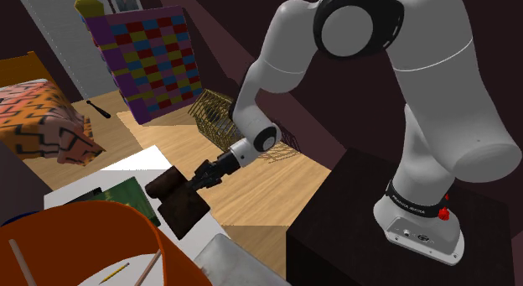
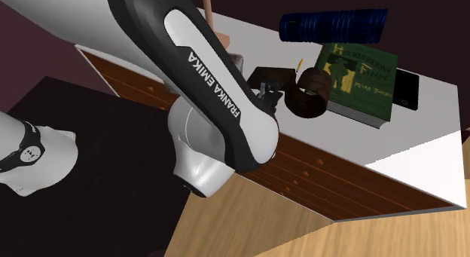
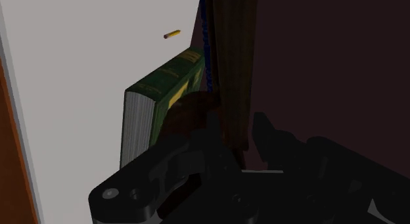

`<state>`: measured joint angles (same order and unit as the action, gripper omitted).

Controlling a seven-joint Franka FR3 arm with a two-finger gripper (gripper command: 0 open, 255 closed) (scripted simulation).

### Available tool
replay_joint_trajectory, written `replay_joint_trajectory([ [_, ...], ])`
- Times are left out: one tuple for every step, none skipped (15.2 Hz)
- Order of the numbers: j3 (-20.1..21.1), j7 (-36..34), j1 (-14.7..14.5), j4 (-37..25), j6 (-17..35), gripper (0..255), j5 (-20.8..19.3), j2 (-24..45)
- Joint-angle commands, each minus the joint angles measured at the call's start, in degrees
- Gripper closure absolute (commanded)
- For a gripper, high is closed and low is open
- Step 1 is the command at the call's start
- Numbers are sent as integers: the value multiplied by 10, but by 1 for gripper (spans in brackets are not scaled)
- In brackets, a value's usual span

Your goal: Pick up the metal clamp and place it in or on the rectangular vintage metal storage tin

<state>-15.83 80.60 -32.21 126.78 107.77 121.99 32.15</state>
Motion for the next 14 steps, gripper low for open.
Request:
replay_joint_trajectory([
  [-2, -7, -3, 6, 7, 255, -4, -16],
  [-2, -11, -4, 9, 10, 255, -6, -24],
  [-3, -15, -5, 12, 14, 255, -9, -32],
  [-4, -19, -6, 14, 17, 255, -12, -40],
  [-5, -23, -7, 17, 21, 255, -14, -48],
  [-6, -27, -8, 19, 25, 255, -17, -56],
  [-7, -31, -9, 22, 28, 255, -20, -64],
  [-8, -36, -10, 24, 32, 255, -23, -71],
  [-9, -40, -12, 26, 36, 255, -25, -79],
  [-9, -44, -13, 28, 39, 255, -28, -87],
  [-10, -49, -14, 30, 43, 255, -31, -94],
  [-10, -50, -14, 31, 45, 255, -32, -97],
  [-8, -40, -19, 53, 48, 255, -25, -112],
  [-5, -30, -24, 74, 51, 255, -18, -127],
])
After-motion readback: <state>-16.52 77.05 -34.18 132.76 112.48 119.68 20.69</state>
